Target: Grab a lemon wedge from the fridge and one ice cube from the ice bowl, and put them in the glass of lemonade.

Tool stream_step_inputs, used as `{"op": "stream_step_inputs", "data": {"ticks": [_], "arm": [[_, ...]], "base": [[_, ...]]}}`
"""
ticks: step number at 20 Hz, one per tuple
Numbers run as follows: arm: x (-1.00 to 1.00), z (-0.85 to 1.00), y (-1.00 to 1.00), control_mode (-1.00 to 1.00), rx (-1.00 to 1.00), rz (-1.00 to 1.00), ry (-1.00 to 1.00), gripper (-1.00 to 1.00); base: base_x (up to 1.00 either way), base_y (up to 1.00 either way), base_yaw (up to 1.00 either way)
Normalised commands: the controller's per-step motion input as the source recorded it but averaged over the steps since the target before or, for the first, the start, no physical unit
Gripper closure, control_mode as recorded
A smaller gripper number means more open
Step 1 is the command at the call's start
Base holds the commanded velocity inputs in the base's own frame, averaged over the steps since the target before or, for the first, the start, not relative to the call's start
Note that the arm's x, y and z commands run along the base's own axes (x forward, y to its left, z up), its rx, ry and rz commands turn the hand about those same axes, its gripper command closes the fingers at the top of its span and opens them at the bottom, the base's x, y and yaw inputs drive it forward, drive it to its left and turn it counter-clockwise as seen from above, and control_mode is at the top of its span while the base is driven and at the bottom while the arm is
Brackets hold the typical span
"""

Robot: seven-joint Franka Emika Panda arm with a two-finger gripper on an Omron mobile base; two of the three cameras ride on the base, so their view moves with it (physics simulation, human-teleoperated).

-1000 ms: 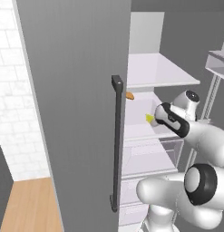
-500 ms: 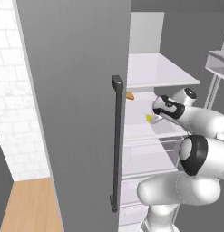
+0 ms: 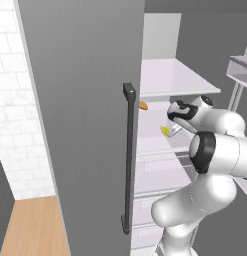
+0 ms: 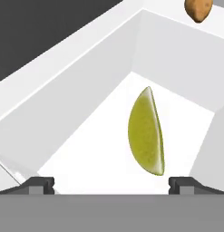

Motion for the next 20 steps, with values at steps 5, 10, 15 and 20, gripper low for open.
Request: {"op": "stream_step_inputs", "data": {"ticks": [5, 10, 15, 20], "arm": [[0.18, -0.10, 0.00, -1.00, 0.00, 0.02, 0.00, -1.00], [0.21, -0.18, 0.00, -1.00, 0.00, 0.00, 0.00, -1.00], [0.32, -0.02, 0.00, -1.00, 0.00, 0.00, 0.00, -1.00], [0.32, 0.00, 0.00, -1.00, 0.00, 0.00, 0.02, -1.00]], "base": [[0.00, 0.00, 0.00], [0.00, 0.00, 0.00], [0.00, 0.00, 0.00], [0.00, 0.00, 0.00]]}}
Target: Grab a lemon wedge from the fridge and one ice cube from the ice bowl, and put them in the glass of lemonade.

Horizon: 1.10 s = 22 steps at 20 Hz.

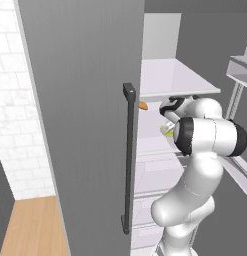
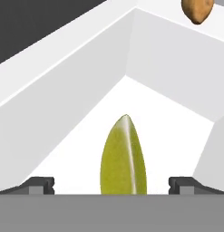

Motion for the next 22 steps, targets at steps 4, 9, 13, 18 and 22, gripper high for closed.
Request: {"op": "stream_step_inputs", "data": {"ticks": [4, 9, 13, 18, 22], "arm": [[0.29, 0.00, 0.00, -1.00, 0.00, 0.00, 0.00, -1.00], [0.18, -0.02, 0.00, -1.00, 0.00, 0.00, 0.00, -1.00], [0.00, -0.01, 0.00, -1.00, 0.00, 0.01, 0.00, -1.00], [0.00, -0.23, 0.00, -1.00, 0.00, 0.01, 0.00, -1.00], [0.00, -0.32, 0.00, -1.00, 0.00, 0.00, 0.00, -1.00]], "base": [[0.00, 0.00, 0.00], [0.00, 0.00, 0.00], [0.00, 0.00, 0.00], [0.00, 0.00, 0.00], [0.00, 0.00, 0.00]]}}
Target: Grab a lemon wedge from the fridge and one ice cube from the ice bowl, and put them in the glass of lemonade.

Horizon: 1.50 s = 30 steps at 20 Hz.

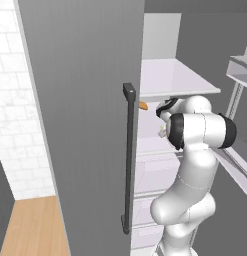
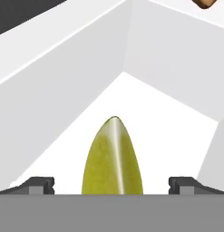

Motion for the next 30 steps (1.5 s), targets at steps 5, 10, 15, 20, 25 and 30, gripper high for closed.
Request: {"op": "stream_step_inputs", "data": {"ticks": [5, 10, 15, 20, 25, 30], "arm": [[0.00, -0.25, 0.00, -1.00, 0.00, 0.00, 0.00, -1.00], [0.00, -0.19, 0.00, -1.00, 0.00, 0.00, 0.00, -1.00], [0.00, -0.22, 0.06, -1.00, 0.00, 0.00, 0.00, 1.00], [0.00, -0.05, 0.02, -1.00, 0.00, 0.00, 0.00, 1.00], [-0.09, 0.00, 0.06, -1.00, 0.00, 0.00, -0.02, 1.00], [-0.44, 0.17, 0.10, -1.00, 0.00, 0.00, -0.03, 1.00]], "base": [[0.00, 0.00, 0.00], [0.00, 0.00, 0.00], [0.00, 0.00, 0.00], [0.00, 0.00, 0.00], [0.00, 0.00, 0.00], [0.00, 0.00, 0.00]]}}
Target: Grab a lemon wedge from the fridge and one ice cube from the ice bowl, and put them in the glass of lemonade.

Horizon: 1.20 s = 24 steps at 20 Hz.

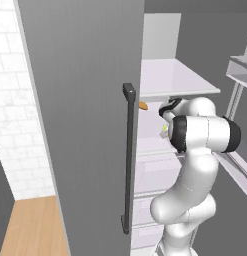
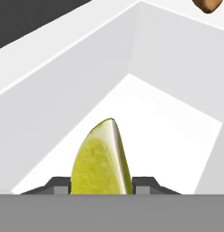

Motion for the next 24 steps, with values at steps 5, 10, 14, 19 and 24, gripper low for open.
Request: {"op": "stream_step_inputs", "data": {"ticks": [5, 10, 14, 19, 24], "arm": [[-0.57, 0.27, 0.08, -1.00, 0.00, 0.00, 0.00, 1.00], [-0.56, 0.37, 0.00, -1.00, 0.00, 0.00, 0.00, 1.00], [-0.58, 0.53, 0.00, -1.00, 0.00, 0.00, 0.00, 1.00], [-0.65, 0.43, 0.00, -1.00, 0.00, 0.00, 0.00, 1.00], [-0.69, 0.57, 0.00, -1.00, 0.00, 0.00, -0.03, 1.00]], "base": [[0.00, 0.00, 0.00], [0.00, 0.00, 0.00], [0.00, 0.00, 0.00], [0.00, 0.00, 0.00], [0.00, 0.00, 0.00]]}}
